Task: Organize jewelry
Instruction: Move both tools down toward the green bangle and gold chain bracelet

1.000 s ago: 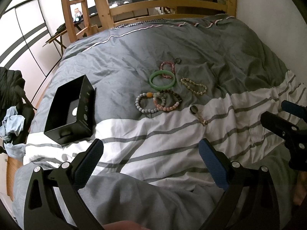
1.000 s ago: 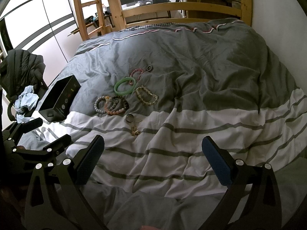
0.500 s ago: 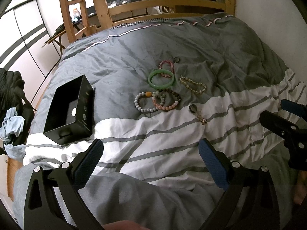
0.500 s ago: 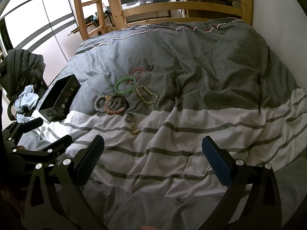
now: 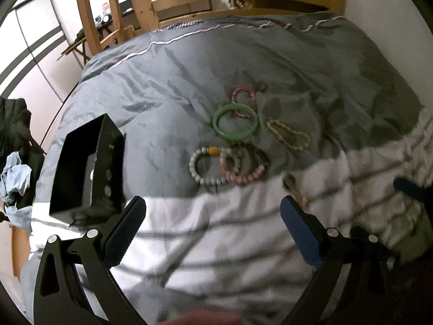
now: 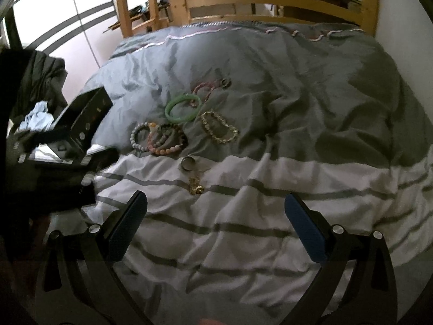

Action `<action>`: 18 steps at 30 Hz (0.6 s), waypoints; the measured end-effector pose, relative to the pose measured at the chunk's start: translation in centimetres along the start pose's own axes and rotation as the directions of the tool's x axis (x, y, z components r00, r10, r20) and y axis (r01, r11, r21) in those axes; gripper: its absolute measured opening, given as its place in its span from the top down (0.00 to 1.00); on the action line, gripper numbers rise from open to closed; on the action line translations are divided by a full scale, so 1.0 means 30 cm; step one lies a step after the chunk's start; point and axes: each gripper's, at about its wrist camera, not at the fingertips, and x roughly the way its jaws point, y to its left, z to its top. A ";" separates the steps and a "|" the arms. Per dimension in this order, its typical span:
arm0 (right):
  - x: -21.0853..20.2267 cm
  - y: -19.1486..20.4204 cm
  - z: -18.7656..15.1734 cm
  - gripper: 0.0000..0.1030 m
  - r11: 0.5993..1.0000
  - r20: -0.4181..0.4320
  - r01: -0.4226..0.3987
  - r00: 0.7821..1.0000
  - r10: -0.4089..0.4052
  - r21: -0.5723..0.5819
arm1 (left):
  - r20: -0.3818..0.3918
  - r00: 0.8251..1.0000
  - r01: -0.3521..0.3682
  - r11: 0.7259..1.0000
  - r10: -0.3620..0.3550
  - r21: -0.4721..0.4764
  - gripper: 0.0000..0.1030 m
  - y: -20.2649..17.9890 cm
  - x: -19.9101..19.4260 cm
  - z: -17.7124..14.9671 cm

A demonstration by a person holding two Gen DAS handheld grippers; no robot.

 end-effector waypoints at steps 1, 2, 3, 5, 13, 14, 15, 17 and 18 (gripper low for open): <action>0.014 0.003 0.007 0.03 1.000 -0.008 -0.008 1.000 0.008 -0.006 | -0.010 1.000 0.003 1.000 -0.003 -0.006 0.06 0.000 0.022 0.018; 0.028 0.009 0.007 0.03 1.000 -0.007 -0.014 1.000 0.014 -0.013 | -0.023 1.000 0.000 1.000 -0.001 -0.012 0.06 0.002 0.046 0.036; 0.050 0.009 0.015 0.03 1.000 -0.020 -0.024 1.000 0.024 -0.015 | -0.041 0.999 0.005 1.000 -0.005 -0.020 0.06 0.003 0.074 0.057; 0.089 0.014 0.024 0.03 0.999 -0.040 -0.046 0.998 0.046 -0.011 | -0.068 0.997 0.022 1.000 -0.023 -0.022 0.06 -0.001 0.119 0.088; 0.205 -0.031 0.078 0.03 0.997 -0.065 -0.058 0.996 0.061 0.051 | -0.142 0.988 0.054 0.998 -0.058 -0.029 0.06 -0.020 0.305 0.175; 0.217 -0.042 0.088 0.03 0.997 -0.064 -0.057 0.996 0.061 0.060 | -0.147 0.987 0.062 0.998 -0.065 -0.022 0.06 -0.030 0.325 0.183; 0.232 -0.052 0.099 0.03 0.996 -0.065 -0.053 0.996 0.058 0.073 | -0.148 0.987 0.061 0.998 -0.063 -0.013 0.06 -0.037 0.336 0.189; 0.260 -0.072 0.124 0.03 0.995 -0.061 -0.046 0.997 0.052 0.088 | -0.148 0.988 0.049 0.999 -0.046 0.012 0.06 -0.058 0.368 0.205; 0.272 -0.079 0.135 0.03 0.995 -0.058 -0.042 0.997 0.047 0.091 | -0.149 0.988 0.051 0.999 -0.047 0.020 0.06 -0.065 0.379 0.211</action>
